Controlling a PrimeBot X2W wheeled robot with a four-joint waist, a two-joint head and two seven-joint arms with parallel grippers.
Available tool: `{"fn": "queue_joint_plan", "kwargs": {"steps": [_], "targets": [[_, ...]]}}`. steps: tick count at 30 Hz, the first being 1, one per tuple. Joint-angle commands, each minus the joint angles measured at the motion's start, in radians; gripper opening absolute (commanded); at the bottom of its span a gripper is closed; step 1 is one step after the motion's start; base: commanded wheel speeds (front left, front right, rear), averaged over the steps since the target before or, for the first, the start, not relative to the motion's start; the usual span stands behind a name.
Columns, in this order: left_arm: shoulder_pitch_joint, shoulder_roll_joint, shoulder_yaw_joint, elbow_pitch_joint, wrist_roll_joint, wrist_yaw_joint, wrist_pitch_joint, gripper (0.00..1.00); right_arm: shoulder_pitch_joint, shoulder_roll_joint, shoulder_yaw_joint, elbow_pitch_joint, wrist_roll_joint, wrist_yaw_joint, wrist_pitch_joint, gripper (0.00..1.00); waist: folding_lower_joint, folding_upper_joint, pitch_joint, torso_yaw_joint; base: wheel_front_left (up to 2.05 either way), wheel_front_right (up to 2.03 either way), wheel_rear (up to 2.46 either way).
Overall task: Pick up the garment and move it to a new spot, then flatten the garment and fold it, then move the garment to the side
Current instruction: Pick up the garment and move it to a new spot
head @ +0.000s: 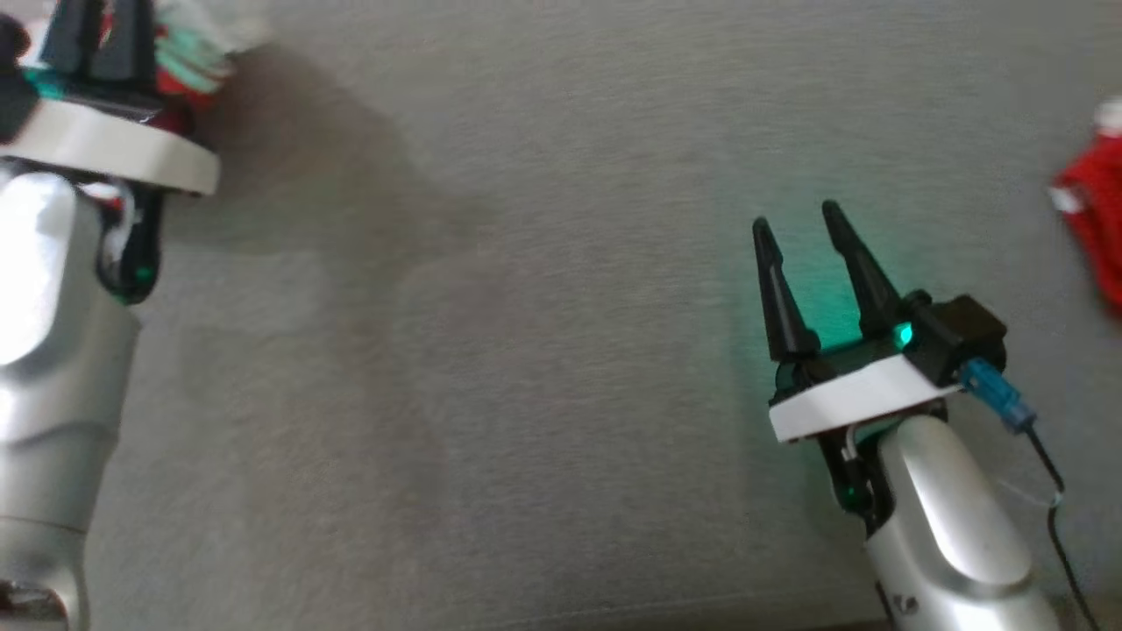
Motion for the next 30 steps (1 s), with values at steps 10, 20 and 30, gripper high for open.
{"fn": "queue_joint_plan", "kwargs": {"steps": [10, 20, 30], "targets": [[0.07, -0.096, -0.178, -0.15, -0.101, 0.002, -0.005, 0.0, 0.045, 0.004, 0.063, -0.02, 0.066, -0.001, 0.001, 1.0, 0.0002, 0.0, -0.075, -0.245, 0.0, 0.0, 0.0], [0.223, -0.211, -0.308, -0.104, -0.13, 0.002, -0.005, 0.0, 0.053, 0.004, 0.1, -0.016, 0.096, -0.001, 0.001, 1.0, 0.0002, 0.0, -0.091, -0.31, 0.0, 0.0, 0.0], [0.419, -0.245, -0.048, -0.119, -0.009, 0.009, -0.005, 1.0, 0.065, 0.004, 0.087, -0.001, 0.079, -0.001, 0.001, 1.0, 0.0002, 0.0, -0.14, -0.225, 0.0, 0.0, 0.0]]}}
